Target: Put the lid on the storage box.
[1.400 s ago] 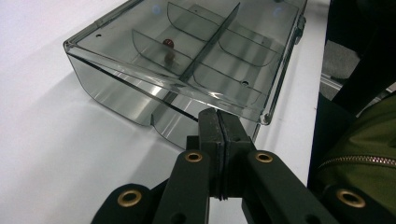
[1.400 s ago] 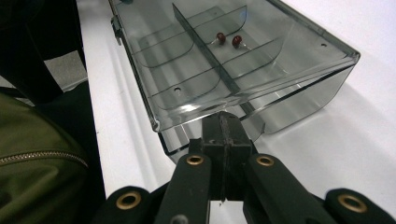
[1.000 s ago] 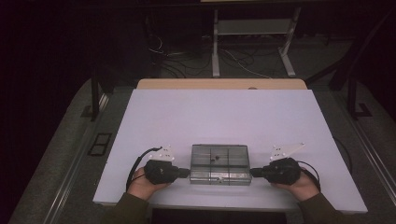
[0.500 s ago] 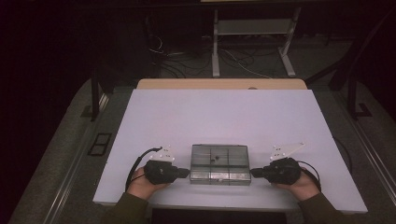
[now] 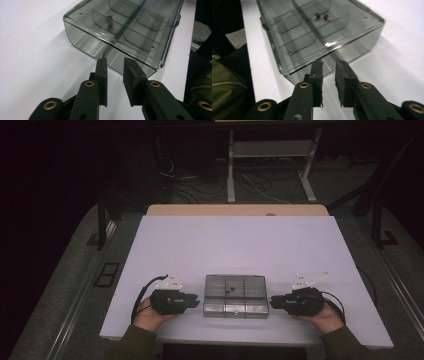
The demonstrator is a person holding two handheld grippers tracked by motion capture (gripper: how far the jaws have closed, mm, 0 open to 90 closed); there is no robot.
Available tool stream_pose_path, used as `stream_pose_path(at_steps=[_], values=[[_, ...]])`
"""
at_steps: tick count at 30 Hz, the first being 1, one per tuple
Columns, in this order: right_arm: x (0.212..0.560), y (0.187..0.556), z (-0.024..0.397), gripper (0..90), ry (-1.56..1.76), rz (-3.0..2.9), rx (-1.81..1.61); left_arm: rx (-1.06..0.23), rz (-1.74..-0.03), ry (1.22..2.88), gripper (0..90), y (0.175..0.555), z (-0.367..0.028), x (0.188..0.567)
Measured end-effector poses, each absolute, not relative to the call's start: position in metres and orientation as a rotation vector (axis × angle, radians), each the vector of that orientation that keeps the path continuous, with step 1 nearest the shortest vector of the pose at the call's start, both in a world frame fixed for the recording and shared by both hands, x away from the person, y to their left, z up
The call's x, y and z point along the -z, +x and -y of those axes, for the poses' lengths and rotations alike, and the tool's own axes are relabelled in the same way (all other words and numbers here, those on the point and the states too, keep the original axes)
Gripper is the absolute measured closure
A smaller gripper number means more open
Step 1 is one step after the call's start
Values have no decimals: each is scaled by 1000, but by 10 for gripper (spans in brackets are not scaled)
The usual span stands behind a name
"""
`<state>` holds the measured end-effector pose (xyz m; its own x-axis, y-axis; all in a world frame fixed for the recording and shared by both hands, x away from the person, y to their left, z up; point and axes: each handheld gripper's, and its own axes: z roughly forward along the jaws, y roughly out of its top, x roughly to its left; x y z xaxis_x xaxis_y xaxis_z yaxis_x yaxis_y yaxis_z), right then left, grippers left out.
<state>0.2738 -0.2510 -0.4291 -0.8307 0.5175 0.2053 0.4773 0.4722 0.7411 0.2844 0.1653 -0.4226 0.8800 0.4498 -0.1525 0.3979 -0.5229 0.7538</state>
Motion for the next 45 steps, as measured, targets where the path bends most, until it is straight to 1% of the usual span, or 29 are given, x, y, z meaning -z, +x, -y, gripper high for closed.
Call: stream_pose_path(at_steps=[5,8,12,20,23,26,28,30,32,36,40,45], values=[[429,276,257,657,947,-2605,-1323,-91,-622,2173,668,286,-168,422],[429,277,259,591,963,-2578,-1332,-94,-633,2162,635,288,-171,422],[428,278,260,502,986,-2537,-1365,-100,-652,2149,569,289,-174,421],[428,279,265,358,1035,-2472,-1381,-146,-672,2115,422,292,-182,420],[428,280,268,283,1056,-2453,-1378,-165,-683,2097,356,292,-186,421],[429,281,270,247,1061,-2440,-1362,-187,-678,2095,276,293,-190,422],[429,281,270,192,1055,-2433,-1362,-205,-682,2103,225,293,-192,423],[430,280,270,186,1058,-2426,-1348,-208,-698,2101,172,293,-194,424],[431,279,271,124,1060,-2415,-1330,-212,-700,2101,140,293,-196,425],[432,275,275,124,1067,-2393,-1312,-218,-700,2095,115,291,-201,424],[432,272,280,123,1077,-2371,-1323,-227,-703,2087,55,289,-204,424],[433,268,286,123,1073,-2345,-1345,-238,-705,2096,8,287,-206,425]])
